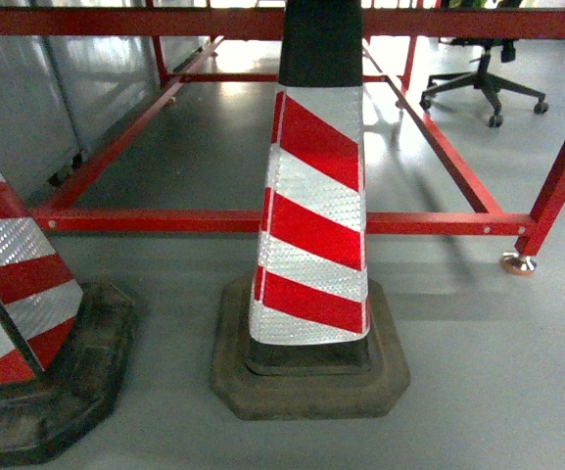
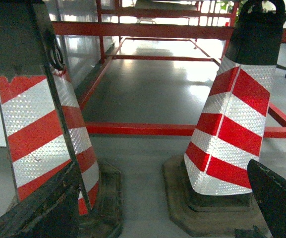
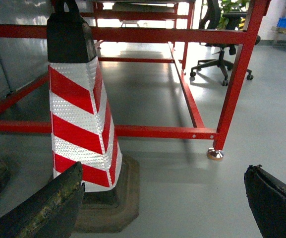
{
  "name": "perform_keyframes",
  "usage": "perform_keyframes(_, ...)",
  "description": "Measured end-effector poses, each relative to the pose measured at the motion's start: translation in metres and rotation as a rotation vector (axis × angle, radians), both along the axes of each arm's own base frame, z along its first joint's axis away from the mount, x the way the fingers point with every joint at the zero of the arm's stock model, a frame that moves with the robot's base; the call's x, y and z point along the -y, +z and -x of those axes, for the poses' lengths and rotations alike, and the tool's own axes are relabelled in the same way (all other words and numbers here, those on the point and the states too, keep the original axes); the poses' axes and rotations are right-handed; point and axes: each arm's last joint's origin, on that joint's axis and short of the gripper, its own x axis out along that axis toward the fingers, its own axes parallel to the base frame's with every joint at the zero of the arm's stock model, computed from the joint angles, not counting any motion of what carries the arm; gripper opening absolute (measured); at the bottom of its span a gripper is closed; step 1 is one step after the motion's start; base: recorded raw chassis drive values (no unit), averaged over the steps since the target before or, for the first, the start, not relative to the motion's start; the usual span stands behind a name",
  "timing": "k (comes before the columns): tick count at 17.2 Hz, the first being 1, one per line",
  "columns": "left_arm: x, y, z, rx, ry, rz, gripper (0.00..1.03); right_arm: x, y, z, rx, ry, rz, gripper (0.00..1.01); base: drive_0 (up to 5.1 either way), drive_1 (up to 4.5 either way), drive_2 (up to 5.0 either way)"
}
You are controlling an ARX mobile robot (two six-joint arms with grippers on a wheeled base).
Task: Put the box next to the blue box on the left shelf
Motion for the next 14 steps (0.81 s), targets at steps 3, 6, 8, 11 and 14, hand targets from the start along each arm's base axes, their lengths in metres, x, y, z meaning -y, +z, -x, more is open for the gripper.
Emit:
perform_keyframes(3, 0.0, 0.0, 0.0, 0.0, 0.0, 0.0, 0.98, 0.0, 0.0, 0.0, 0.0, 0.0, 0.0, 0.98, 0.0, 0.0, 0.0)
perform_keyframes(6, 0.0, 0.0, 0.0, 0.0, 0.0, 0.0, 0.98, 0.0, 0.0, 0.0, 0.0, 0.0, 0.0, 0.98, 0.0, 0.0, 0.0)
perform_keyframes(8, 0.0, 0.0, 0.0, 0.0, 0.0, 0.0, 0.98, 0.0, 0.0, 0.0, 0.0, 0.0, 0.0, 0.98, 0.0, 0.0, 0.0)
perform_keyframes(11, 0.0, 0.0, 0.0, 0.0, 0.0, 0.0, 0.98, 0.0, 0.0, 0.0, 0.0, 0.0, 0.0, 0.98, 0.0, 0.0, 0.0)
perform_keyframes(14, 0.0, 0.0, 0.0, 0.0, 0.0, 0.0, 0.98, 0.0, 0.0, 0.0, 0.0, 0.0, 0.0, 0.98, 0.0, 0.0, 0.0)
